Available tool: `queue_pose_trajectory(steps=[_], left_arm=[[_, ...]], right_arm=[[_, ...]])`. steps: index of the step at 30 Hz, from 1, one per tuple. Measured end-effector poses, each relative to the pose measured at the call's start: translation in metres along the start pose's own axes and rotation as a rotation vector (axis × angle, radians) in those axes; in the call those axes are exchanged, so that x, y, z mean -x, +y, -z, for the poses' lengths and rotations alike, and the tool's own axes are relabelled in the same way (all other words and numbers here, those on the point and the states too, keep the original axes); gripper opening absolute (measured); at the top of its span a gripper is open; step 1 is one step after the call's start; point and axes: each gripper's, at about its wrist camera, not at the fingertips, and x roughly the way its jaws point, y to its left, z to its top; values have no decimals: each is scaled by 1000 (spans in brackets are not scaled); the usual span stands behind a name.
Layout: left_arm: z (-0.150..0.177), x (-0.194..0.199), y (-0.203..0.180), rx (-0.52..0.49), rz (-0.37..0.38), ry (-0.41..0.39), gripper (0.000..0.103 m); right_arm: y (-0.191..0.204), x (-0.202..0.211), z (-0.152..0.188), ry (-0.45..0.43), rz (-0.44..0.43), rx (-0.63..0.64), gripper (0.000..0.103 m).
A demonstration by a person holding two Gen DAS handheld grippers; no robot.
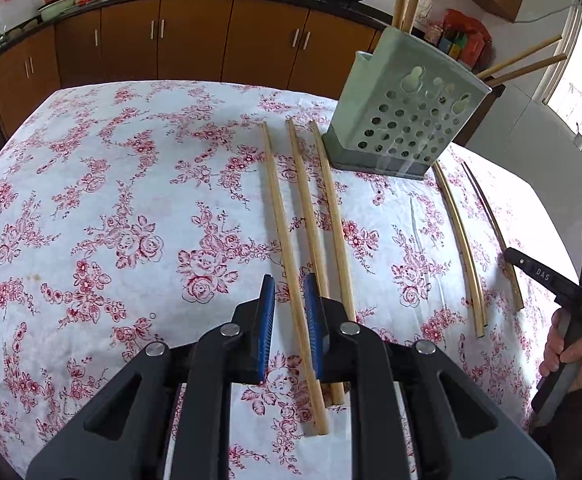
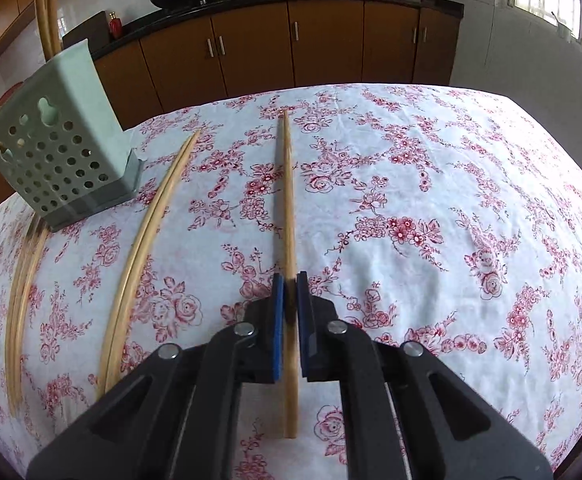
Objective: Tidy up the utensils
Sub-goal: 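Return to the table and close the right tool on a chopstick while the left tool grasps one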
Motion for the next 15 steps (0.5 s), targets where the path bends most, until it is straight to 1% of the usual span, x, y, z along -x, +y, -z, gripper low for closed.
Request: queue_pose_trajectory(steps=[3,6,7,9,10,12,15], left_arm=[[4,-5,-3,-5,4,15,16],[7,-8,-6,-18,-11,24,16],[8,-10,-8,-24,-23,33,16],[10,-10,-9,-36,-45,22,13],[10,-11,-9,-39,-70,15,8],[8,-11,-6,-29,-84,9,8],[-1,-14,6,-1,-130,-1,7]], right_arm=[[2,1,3,-9,10,26,8],[2,2,5,-10,8,27,8],[2,2,5,-10,6,27,8],[2,2,5,-10,5,29,8],[4,0,4,-10,5,31,8],[4,1,4,-12,-2,41,8],[10,2,9,-15,-40,60,8]])
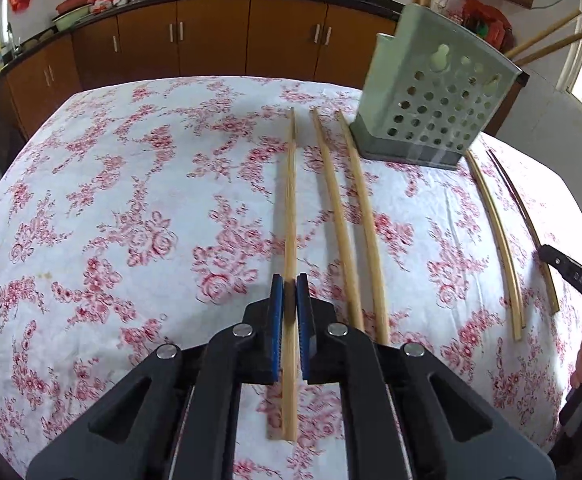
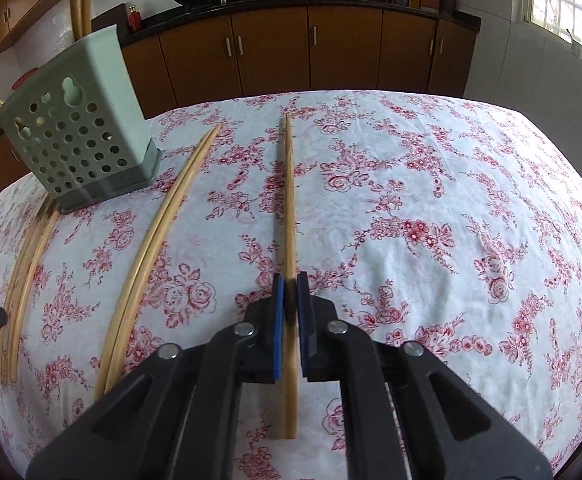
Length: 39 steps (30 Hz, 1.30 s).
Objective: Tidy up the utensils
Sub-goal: 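Return to the table and close the right tool on a chopstick while the left tool grasps one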
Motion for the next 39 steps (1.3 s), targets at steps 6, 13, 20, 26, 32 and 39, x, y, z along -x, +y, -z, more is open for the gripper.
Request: queue_pose_trajectory(steps=[6,13,20,26,32,39], left_arm=[[-23,-11,34,47,-33,-6,7],[-21,-12,36,0,2,-20,8],[-15,-9,31,-16,-13,-46,9],[-15,-9,34,7,0,-47,9],[-15,-9,36,19,8,-49,9],[-15,-9,37,19,8,-49,9]], right_arm=[[9,2,4,-16,-22,9,8],[7,4,5,-18,-16,13,8],[4,3,5,-15,-21,6,8],[4,3,4,-14,-19,7,8],[4,3,4,-13,-18,8,9],[5,3,4,-13,-19,7,9]])
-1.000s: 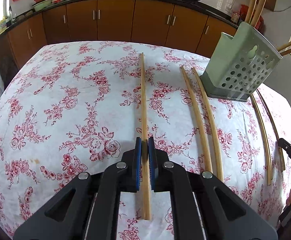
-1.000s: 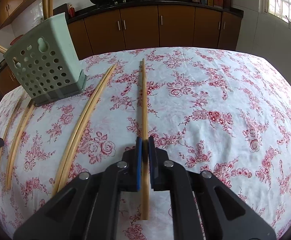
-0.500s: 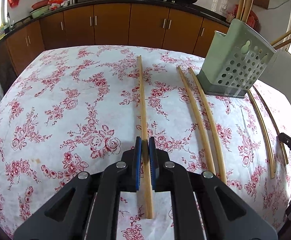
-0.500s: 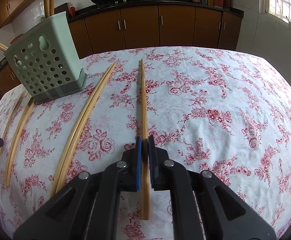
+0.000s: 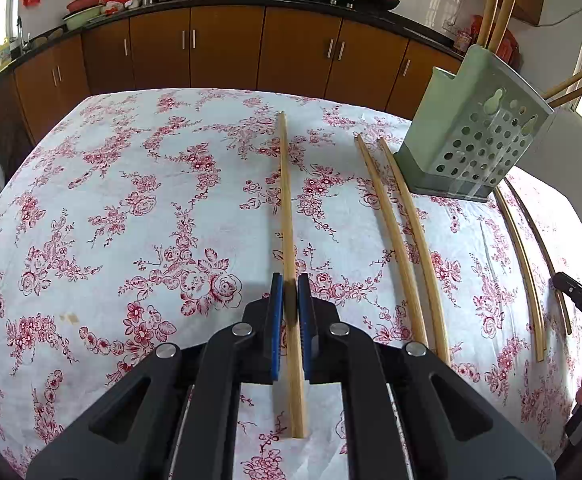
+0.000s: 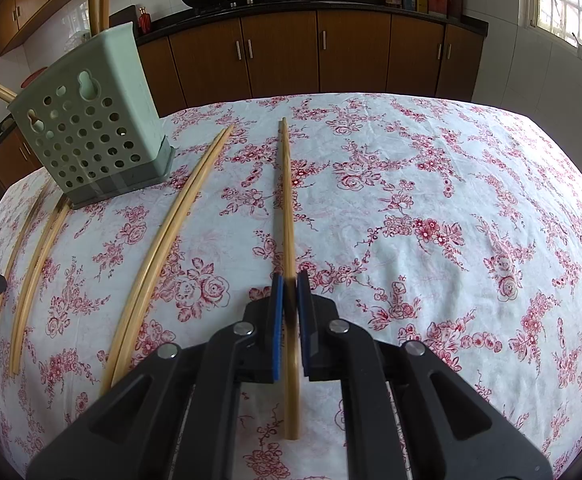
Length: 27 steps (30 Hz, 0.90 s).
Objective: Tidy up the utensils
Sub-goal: 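Return to the table and close the right tool on a chopstick while the left tool grasps one, then lift both held chopsticks upright and carry them toward the green holder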
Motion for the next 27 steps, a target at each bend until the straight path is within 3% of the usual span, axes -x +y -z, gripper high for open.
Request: queue_pose_trajectory(steps=[19,23,27], left_arm=[[24,18,-15,-72,-84,7,8],[25,28,-12,-54,-68,4,7],[11,57,-8,-38,-45,-74,7]], right_arm=[[-1,17,17,-1,-8,6,8],[-6,38,17,-62,-17,-9,8],[-13,69,5,-157,-20,-18,8]])
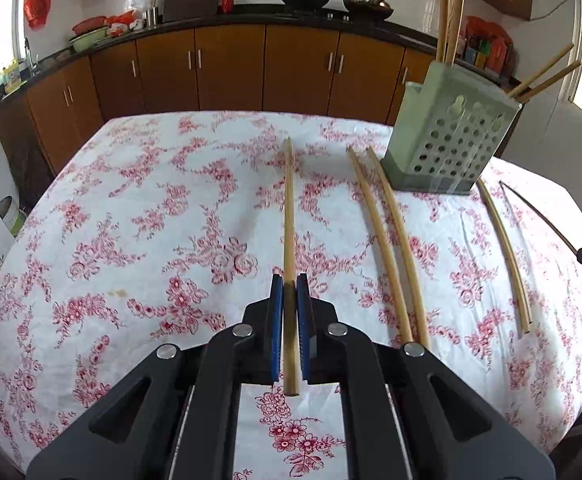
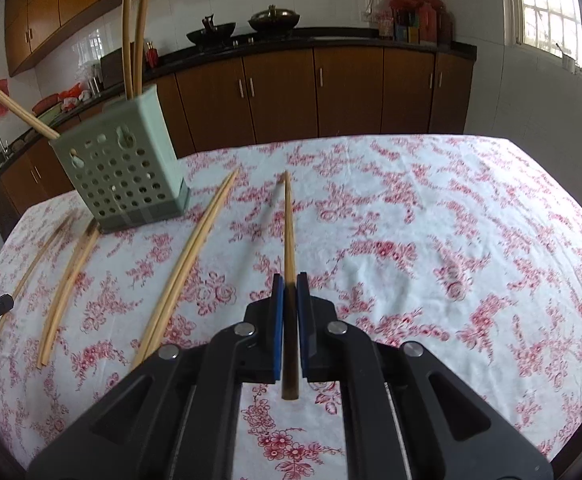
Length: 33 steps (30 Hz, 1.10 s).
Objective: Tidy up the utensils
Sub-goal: 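Lift both held chopsticks upright and carry them toward the green holder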
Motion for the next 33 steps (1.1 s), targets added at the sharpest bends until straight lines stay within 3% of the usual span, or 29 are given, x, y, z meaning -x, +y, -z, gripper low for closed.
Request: queue_pose_trajectory(steps=[9,13,16,22,33], left_arm=[[-46,60,14,90,46,-195,7],[-61,74,14,100,64,-243,7],[-65,79,11,89,64,-257,7],[-59,71,8,80,64,-238,7],[-60,71,10,93,70,-242,7]], right_arm=[[-11,46,-39,-174,-23,-49,8],[-11,60,-52,-218,-36,-44,8],[-7,61,-55,-210,-40,-24,8],[3,32,-32,-107,-35,-3,8],[-5,47,-41,-184,-61,-60,8]])
